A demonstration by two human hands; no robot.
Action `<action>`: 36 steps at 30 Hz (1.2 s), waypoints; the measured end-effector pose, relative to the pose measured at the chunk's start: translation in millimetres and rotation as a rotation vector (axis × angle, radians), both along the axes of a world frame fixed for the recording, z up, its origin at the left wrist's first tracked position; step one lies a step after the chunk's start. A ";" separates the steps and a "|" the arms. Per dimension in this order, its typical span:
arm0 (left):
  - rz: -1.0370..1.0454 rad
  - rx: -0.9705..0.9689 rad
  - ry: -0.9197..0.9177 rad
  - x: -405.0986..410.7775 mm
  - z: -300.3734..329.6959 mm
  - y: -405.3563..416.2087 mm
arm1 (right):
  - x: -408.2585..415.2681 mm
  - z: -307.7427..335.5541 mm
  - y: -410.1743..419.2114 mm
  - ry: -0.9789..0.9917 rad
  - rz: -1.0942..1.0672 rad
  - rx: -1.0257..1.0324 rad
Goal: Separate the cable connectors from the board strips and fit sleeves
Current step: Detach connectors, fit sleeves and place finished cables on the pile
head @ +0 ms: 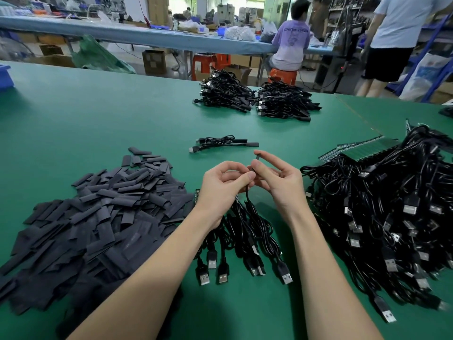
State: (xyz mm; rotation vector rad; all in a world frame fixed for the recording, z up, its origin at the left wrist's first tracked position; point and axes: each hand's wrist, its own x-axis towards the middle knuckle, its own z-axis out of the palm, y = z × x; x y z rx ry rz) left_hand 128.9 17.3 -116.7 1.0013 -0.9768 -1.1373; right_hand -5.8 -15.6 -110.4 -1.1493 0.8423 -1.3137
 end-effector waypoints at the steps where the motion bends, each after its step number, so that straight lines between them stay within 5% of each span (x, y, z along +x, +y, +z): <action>1: 0.000 -0.001 -0.076 -0.7 1.0 -0.4 | 0.1 0.9 -0.8 -0.010 -0.027 -0.003; 6: -0.049 0.060 -0.747 -5.6 6.0 3.1 | -6.3 13.0 -6.5 -0.235 -0.221 -0.019; 14: 0.103 -0.020 -0.587 1.3 26.5 -2.0 | -8.5 13.0 -12.2 -0.248 -0.261 0.011; 16: 0.191 -0.112 -0.604 10.3 41.6 -20.1 | -10.8 10.0 -14.2 -0.178 -0.269 0.090; 19: 0.299 -0.199 -0.884 27.9 65.1 -63.6 | -9.1 3.8 -15.8 0.007 -0.265 0.159; 25: 0.270 -0.045 -1.438 54.8 43.2 -130.9 | -3.1 -4.6 -15.8 0.499 -0.171 0.035; 28: 0.214 0.005 -1.313 63.1 25.0 -136.6 | -0.1 -10.3 -15.1 0.744 -0.171 -0.017; 31: 0.368 -0.094 -1.098 66.2 25.6 -122.3 | 2.0 -11.9 -14.5 0.883 -0.149 -0.059; 36: 0.303 -0.143 -1.094 65.0 10.6 -51.4 | 8.2 -13.7 -10.2 1.094 -0.014 -0.192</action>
